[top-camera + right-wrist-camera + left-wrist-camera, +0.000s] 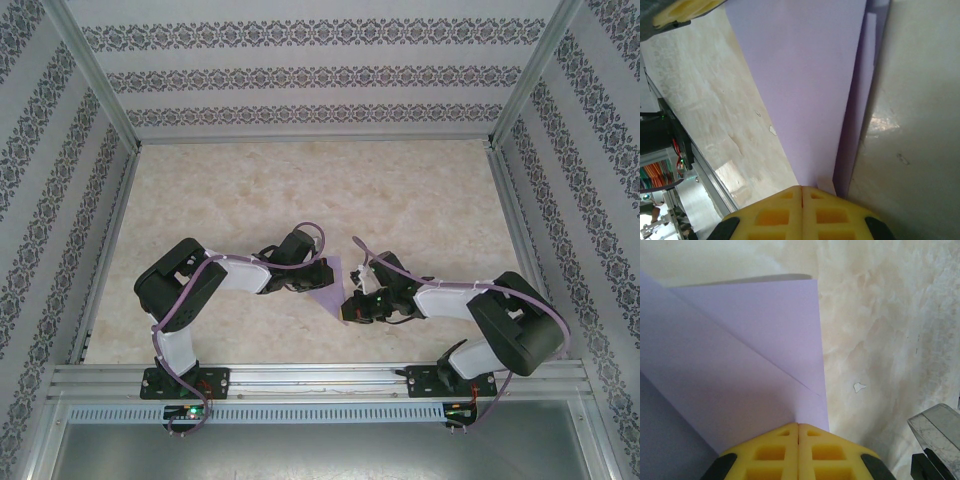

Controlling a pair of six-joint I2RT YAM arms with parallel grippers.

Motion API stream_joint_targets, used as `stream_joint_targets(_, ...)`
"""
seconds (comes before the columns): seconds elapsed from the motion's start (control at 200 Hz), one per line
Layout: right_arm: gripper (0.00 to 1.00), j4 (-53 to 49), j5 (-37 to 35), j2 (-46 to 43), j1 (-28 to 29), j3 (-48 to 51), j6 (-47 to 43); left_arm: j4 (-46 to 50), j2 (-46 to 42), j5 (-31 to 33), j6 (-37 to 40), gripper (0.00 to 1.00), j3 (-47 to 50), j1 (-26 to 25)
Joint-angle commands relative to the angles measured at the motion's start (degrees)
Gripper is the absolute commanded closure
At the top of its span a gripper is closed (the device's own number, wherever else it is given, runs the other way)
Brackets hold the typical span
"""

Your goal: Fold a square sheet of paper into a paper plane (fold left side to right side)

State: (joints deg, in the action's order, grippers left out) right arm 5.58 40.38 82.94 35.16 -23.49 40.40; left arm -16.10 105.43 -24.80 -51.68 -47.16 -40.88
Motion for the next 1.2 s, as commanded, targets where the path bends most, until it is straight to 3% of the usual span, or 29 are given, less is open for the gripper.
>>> stream_joint_targets(0.0, 1.0, 0.4, 0.1, 0.9, 0.9, 0.7, 0.1, 5.6, 1.5, 2.9, 0.7, 0.94, 1.1, -0.3)
stream_joint_targets(0.904, 1.0, 0.2, 0.6, 1.2, 1.8, 3.0, 1.3, 6.9, 1.7, 3.9, 1.2, 0.94, 1.0, -0.3)
stream_joint_targets(1.194, 1.0, -2.3, 0.9, -5.1, 2.1, 5.2, 2.3, 7.4, 1.6, 4.1, 1.7, 0.94, 0.9, -0.4)
